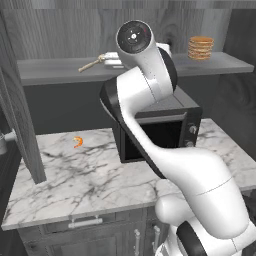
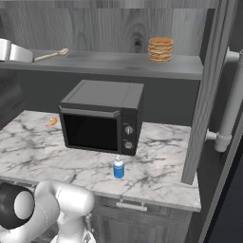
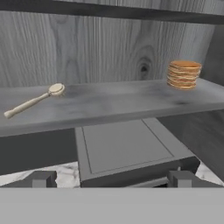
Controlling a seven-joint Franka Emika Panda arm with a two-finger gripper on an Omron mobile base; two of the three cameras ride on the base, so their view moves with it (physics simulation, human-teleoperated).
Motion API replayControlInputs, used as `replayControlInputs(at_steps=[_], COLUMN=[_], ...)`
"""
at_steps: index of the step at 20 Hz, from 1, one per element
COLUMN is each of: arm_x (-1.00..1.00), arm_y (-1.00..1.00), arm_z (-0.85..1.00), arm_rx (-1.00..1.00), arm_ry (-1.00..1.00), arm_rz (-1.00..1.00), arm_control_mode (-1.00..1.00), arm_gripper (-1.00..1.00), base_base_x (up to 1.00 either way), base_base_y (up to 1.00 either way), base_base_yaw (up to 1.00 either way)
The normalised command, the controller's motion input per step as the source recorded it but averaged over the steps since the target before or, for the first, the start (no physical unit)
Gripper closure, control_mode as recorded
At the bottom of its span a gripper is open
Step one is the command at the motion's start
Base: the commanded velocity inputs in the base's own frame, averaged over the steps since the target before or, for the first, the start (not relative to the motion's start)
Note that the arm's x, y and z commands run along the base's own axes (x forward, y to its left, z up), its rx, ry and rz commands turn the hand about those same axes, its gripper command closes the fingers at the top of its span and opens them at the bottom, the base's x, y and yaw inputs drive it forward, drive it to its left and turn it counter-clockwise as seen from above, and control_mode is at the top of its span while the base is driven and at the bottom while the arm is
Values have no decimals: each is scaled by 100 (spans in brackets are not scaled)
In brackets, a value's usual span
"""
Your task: Pick the dish brush and soap dispenser from the cabinet and place them on the counter.
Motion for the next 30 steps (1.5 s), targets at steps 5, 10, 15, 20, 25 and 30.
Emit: replayControlInputs(at_steps=[5, 10, 15, 20, 25, 30], arm_x=[27, 26, 27, 25, 26, 29], arm_y=[10, 10, 10, 7, 2, 0], arm_z=[-1, 0, 0, 0, -3, -7], arm_rx=[1, 2, 2, 2, 1, 0], arm_ry=[1, 1, 2, 3, 4, 5], arm_rz=[-4, -4, -4, -3, -2, 0], arm_control_mode=[-100, -100, -100, -100, -100, -100], arm_gripper=[-100, -100, -100, -100, -100, -100], base_base_x=[0, 0, 0, 0, 0, 0], base_base_y=[0, 0, 0, 0, 0, 0], base_base_yaw=[0, 0, 0, 0, 0, 0])
